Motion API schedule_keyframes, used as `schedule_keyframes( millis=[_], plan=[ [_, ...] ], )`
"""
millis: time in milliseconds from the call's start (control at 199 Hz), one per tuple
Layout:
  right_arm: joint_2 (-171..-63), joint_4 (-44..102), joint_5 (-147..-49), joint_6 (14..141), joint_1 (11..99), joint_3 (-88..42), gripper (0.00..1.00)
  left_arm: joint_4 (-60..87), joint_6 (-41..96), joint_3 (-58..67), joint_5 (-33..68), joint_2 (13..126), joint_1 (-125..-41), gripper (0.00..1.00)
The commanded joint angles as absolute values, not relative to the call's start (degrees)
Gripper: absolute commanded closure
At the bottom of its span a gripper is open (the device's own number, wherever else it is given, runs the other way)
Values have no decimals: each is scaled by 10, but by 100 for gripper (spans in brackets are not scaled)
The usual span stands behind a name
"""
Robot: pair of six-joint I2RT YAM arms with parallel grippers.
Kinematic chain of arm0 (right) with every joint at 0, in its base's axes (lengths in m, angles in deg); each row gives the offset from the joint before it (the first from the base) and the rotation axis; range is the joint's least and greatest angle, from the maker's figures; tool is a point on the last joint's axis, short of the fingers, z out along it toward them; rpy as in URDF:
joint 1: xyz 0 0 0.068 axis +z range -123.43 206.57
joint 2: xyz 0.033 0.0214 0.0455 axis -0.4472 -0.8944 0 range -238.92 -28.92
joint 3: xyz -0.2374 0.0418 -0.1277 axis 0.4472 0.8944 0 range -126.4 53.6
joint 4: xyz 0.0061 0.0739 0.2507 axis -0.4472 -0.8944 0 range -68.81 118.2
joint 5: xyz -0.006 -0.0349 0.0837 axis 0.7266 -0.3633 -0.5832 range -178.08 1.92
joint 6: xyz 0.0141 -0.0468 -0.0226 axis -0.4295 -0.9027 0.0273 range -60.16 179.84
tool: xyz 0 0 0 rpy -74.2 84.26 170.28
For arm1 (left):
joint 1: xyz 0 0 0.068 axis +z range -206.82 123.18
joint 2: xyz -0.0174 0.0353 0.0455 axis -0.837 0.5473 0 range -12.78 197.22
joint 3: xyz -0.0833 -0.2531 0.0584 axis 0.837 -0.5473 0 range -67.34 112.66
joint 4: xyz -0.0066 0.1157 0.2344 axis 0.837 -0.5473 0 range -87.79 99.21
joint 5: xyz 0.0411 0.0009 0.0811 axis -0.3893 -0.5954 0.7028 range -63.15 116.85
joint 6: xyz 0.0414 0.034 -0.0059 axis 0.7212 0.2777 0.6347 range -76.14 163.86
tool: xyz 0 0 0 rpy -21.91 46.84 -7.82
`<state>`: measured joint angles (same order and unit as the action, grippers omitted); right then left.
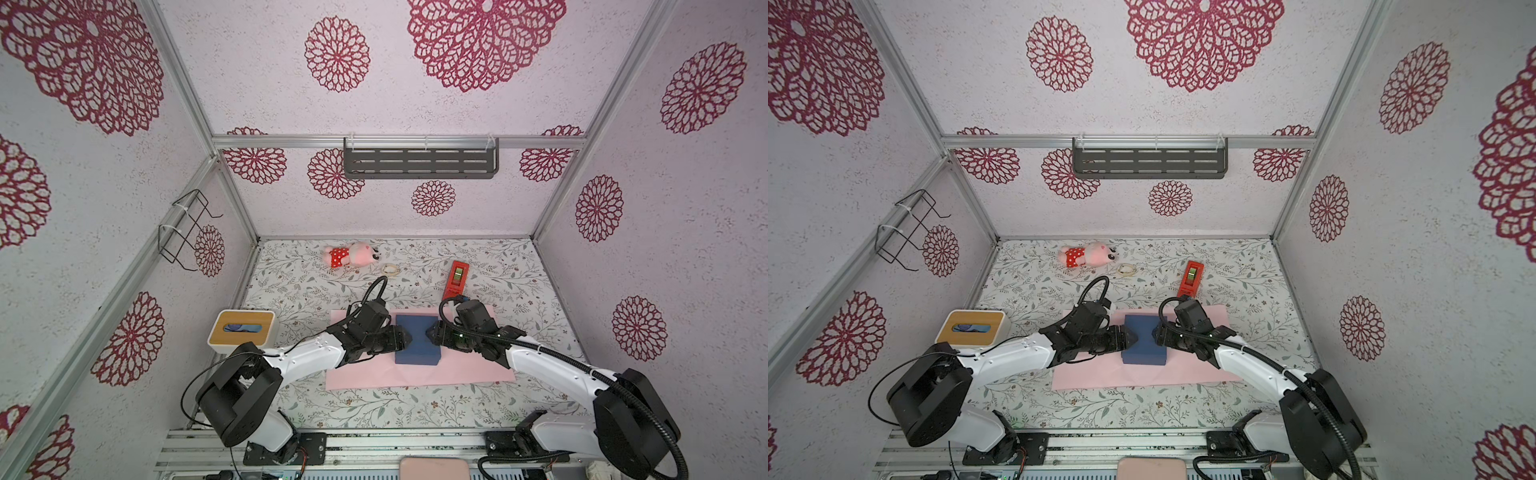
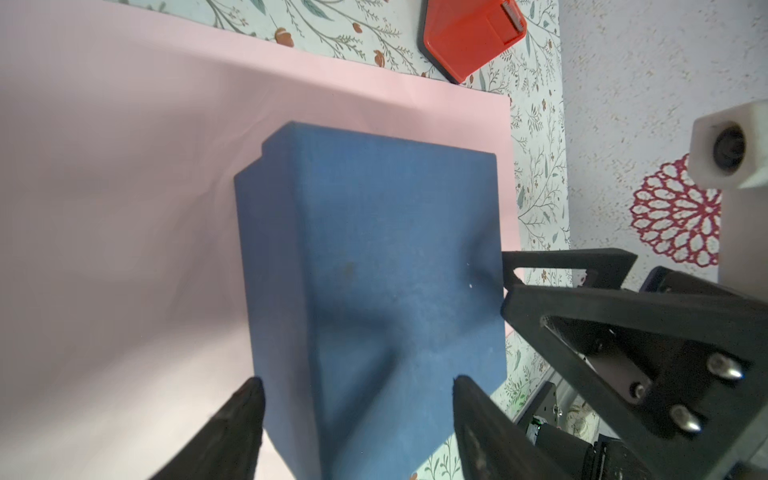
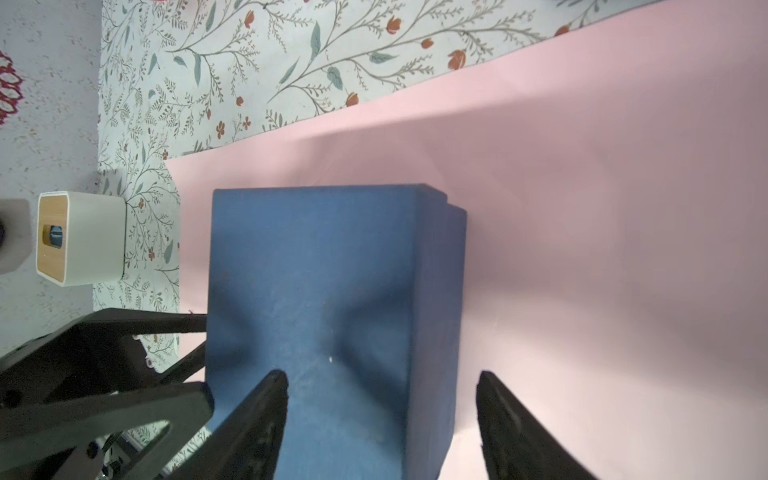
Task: Wrap the gift box in paper
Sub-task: 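Lower the blue box with both grippers onto the pink paper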
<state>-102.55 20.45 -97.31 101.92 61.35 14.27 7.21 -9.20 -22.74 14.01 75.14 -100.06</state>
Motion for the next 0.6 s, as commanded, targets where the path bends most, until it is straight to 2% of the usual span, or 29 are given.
schedule_keyframes(
  millis=[0, 277, 594],
  plan=[
    [-1039, 247, -1010, 1015, 612, 149, 28, 105, -105, -220, 127, 774, -1001, 29],
    [-1053, 310, -1056, 1033, 612, 148, 34, 135, -124, -215, 110, 795, -1005, 37],
    [-1055, 316, -1059, 1037, 612, 126, 35, 134, -120, -199, 108, 797, -1006, 37]
  ],
)
